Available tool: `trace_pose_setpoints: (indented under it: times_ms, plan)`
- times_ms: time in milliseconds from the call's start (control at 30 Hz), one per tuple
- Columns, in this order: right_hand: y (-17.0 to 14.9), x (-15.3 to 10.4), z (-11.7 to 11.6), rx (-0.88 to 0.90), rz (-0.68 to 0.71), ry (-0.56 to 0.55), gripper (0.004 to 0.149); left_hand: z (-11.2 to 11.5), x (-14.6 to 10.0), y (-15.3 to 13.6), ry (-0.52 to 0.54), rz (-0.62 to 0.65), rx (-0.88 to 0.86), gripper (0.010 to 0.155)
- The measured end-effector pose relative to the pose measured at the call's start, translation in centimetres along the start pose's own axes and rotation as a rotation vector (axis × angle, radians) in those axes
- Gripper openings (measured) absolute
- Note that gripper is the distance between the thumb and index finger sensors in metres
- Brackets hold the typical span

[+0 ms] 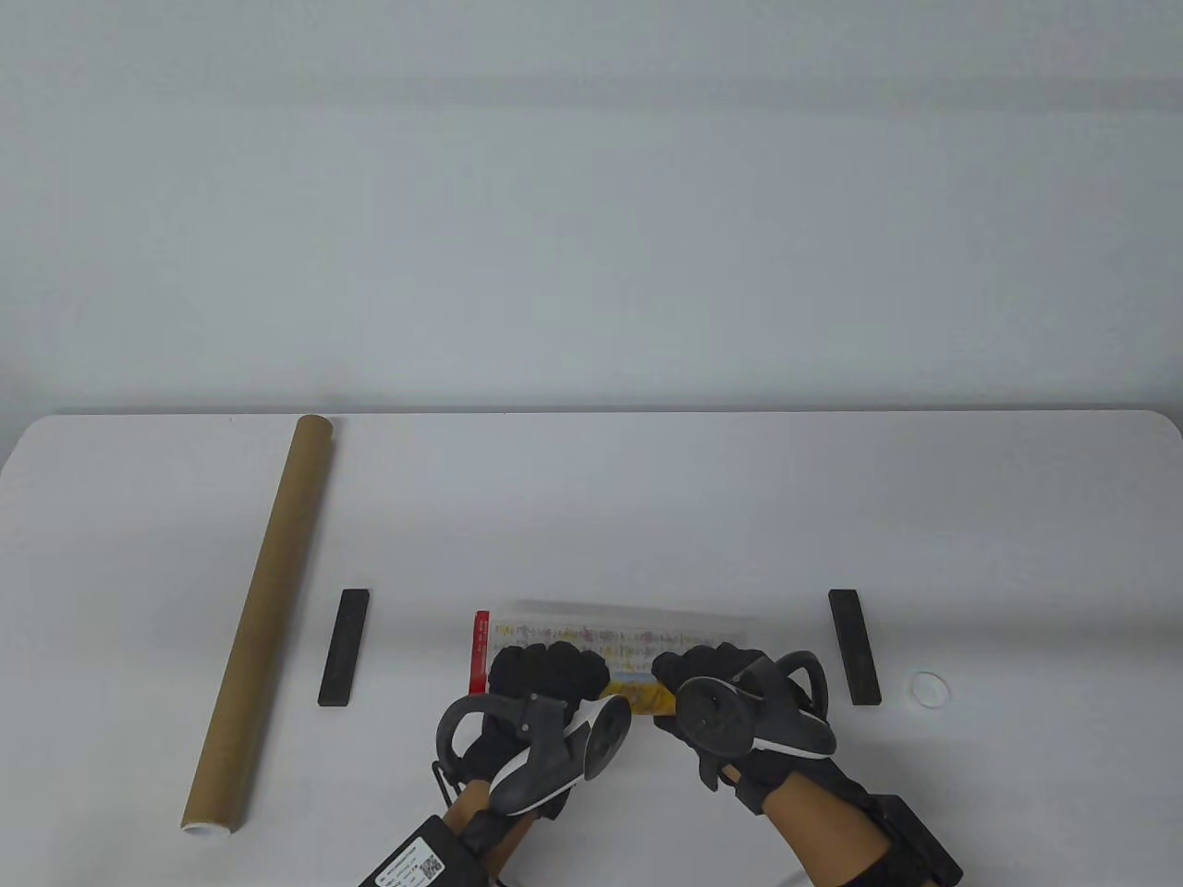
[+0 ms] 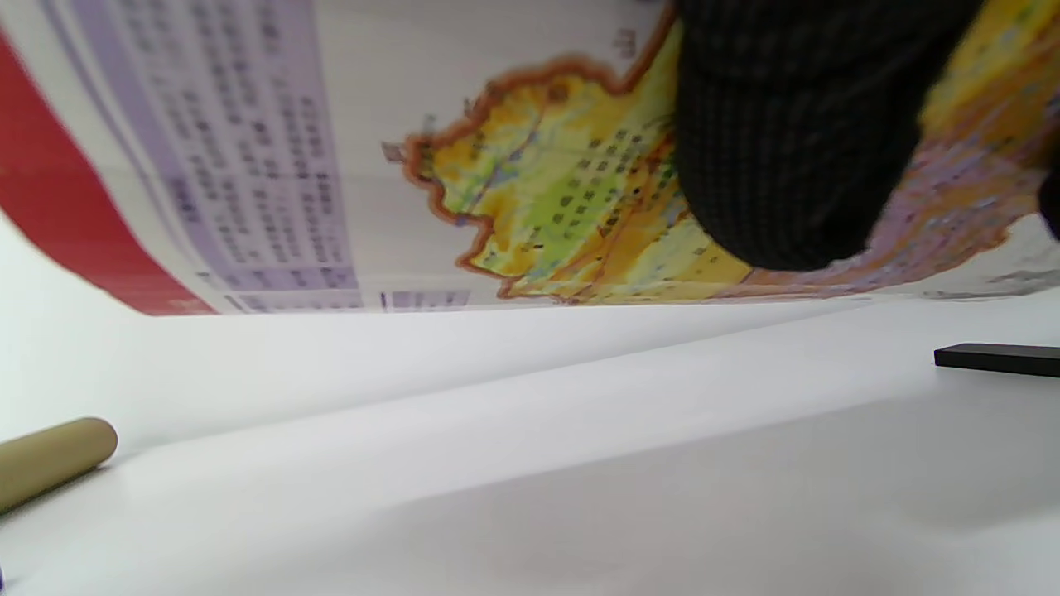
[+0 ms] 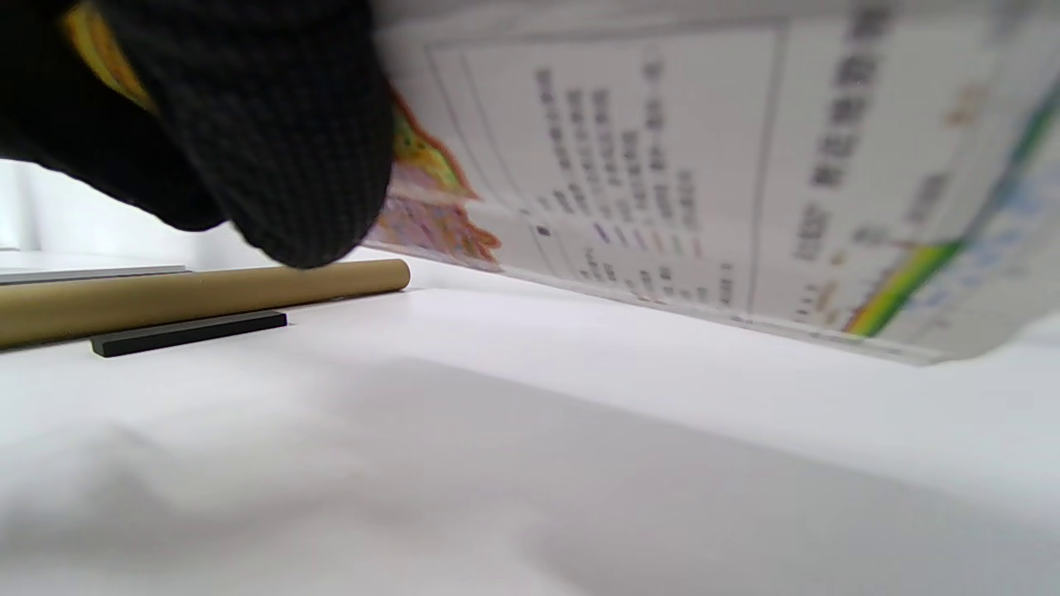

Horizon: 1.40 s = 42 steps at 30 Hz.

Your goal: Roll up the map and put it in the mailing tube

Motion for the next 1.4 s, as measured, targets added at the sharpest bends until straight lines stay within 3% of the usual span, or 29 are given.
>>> trace_pose_setpoints:
  times_ms: [367, 500, 767, 1033, 1233, 1400]
  plan:
    - [1.6, -0.7, 1.3, -0.283, 0.025, -0.168, 0.064, 1.3, 0.9, -2.1, -0.264, -0.12, -0.288, 0.045]
    - [1.8, -0.6, 1.3, -0.293, 0.032, -0.148, 0.06, 1.6, 1.0, -2.3, -0.303, -0.118, -0.321, 0.044]
    - [1.0, -0.2, 0.8, -0.196, 0.009, -0.082, 0.056, 0.9, 0.4, -1.1, -0.135, -0.062, -0.144, 0.055]
    - [-0.7, 0.2, -0.2, 0.068, -0.005, 0.039, 0.055, -0.2, -0.3, 0.1, 0.042, 0.015, 0.022, 0.058]
    - [-0.6, 0.1, -0.3, 0.065, 0.006, 0.031, 0.056, -0.3, -0.2, 0.2, 0.028, 0.015, 0.027, 0.049]
    - [-0.1, -0.1, 0.0, -0.028, 0.007, -0.02, 0.06, 0.1, 0.1, -0.2, -0.046, -0.016, -0.024, 0.047]
Point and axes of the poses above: the tracker on the back of each hand, its own y axis roughly to the thumb side, its own x axis roughly from the wrist to the fingertips, z = x × y, the point moved 2 cm from there along x, roughly from the wrist to the fingertips, and after that the axes turned 13 degrees about -x, right-handed, at the moved point
